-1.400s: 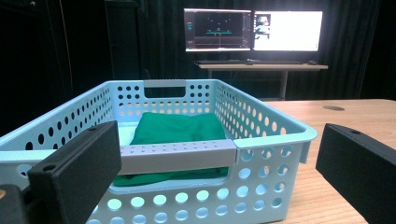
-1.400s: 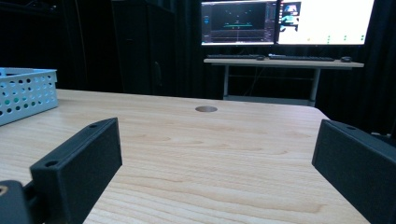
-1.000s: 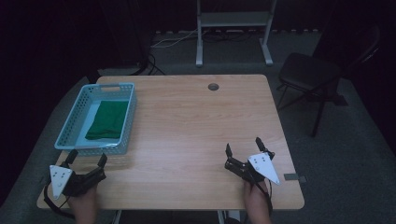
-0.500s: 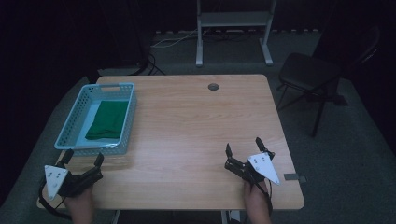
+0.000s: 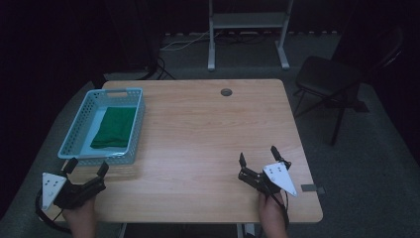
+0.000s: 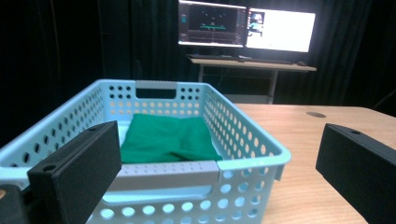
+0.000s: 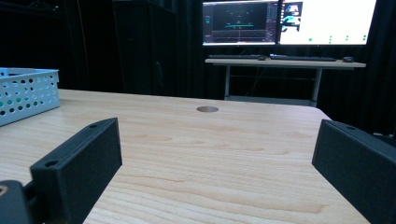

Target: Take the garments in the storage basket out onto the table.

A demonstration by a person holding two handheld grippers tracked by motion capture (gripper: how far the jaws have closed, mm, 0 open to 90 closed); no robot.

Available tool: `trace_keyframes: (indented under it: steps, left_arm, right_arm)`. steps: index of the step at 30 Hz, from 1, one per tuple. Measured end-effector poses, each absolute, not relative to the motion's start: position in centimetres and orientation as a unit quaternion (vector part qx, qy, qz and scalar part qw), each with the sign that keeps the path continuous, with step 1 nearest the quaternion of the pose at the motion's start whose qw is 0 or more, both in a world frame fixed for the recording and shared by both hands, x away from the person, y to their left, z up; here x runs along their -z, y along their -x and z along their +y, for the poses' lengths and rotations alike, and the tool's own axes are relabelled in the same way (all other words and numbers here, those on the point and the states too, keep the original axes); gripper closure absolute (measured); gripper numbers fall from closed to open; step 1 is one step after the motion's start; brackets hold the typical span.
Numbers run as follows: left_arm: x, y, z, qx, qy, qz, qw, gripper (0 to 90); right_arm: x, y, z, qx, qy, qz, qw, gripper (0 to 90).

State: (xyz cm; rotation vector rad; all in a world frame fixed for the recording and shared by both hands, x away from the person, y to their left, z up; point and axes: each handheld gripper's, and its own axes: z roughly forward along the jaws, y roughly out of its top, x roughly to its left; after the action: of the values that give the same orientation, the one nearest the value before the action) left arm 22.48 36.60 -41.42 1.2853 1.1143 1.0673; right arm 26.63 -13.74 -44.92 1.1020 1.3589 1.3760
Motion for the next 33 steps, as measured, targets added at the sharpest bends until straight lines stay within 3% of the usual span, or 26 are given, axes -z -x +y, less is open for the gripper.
trace_keyframes:
  steps: [24, 33]
  left_arm:
    - [38.8, -22.7, 36.8, -0.428, -0.565, 0.464, 0.531, 0.0]
    - [36.3, -23.7, 37.5, -0.419, -0.571, 0.481, 0.517, 0.0]
  right_arm:
    - [44.9, -26.7, -13.8, -0.556, -0.442, 0.55, 0.439, 0.9]
    - [44.9, -26.7, -13.8, -0.556, -0.442, 0.55, 0.44, 0.9]
